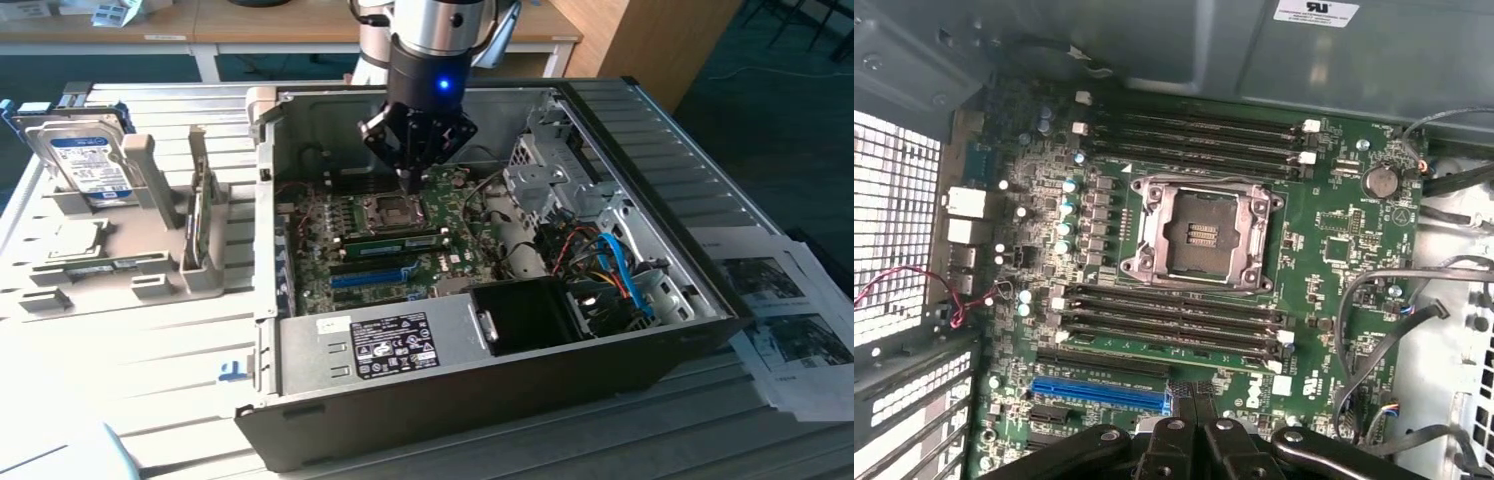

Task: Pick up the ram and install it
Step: 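Press down the ram until it locks into place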

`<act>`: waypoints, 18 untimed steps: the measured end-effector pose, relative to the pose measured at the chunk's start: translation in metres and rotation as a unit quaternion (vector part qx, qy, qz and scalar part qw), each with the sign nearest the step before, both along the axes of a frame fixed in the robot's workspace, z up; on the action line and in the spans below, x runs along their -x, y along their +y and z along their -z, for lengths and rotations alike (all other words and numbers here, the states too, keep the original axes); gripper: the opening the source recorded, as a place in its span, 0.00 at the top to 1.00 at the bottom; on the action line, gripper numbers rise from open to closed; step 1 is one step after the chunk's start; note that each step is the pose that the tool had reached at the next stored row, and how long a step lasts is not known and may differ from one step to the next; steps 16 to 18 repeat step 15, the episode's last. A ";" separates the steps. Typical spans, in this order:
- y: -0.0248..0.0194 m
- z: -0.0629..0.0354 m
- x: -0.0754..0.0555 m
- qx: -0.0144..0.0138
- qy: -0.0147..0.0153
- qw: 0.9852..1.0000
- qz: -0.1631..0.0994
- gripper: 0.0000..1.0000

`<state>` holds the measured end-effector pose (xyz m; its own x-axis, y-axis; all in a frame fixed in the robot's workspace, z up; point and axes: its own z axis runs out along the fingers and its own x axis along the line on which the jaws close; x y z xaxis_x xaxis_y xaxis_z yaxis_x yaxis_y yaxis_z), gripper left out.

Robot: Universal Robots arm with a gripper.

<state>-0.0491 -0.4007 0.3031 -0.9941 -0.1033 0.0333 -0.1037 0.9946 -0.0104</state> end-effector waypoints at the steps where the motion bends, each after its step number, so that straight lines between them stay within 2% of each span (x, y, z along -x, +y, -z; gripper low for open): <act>1: 0.0000 0.0000 0.000 0.000 -0.001 1.000 0.000 0.90; 5: 0.0000 -0.0001 0.000 0.000 -0.002 1.000 0.001 0.90; 9: 0.0000 -0.0001 0.000 0.000 -0.001 1.000 0.023 0.90; 18: 0.0000 -0.0001 0.000 0.000 -0.001 1.000 0.025 0.90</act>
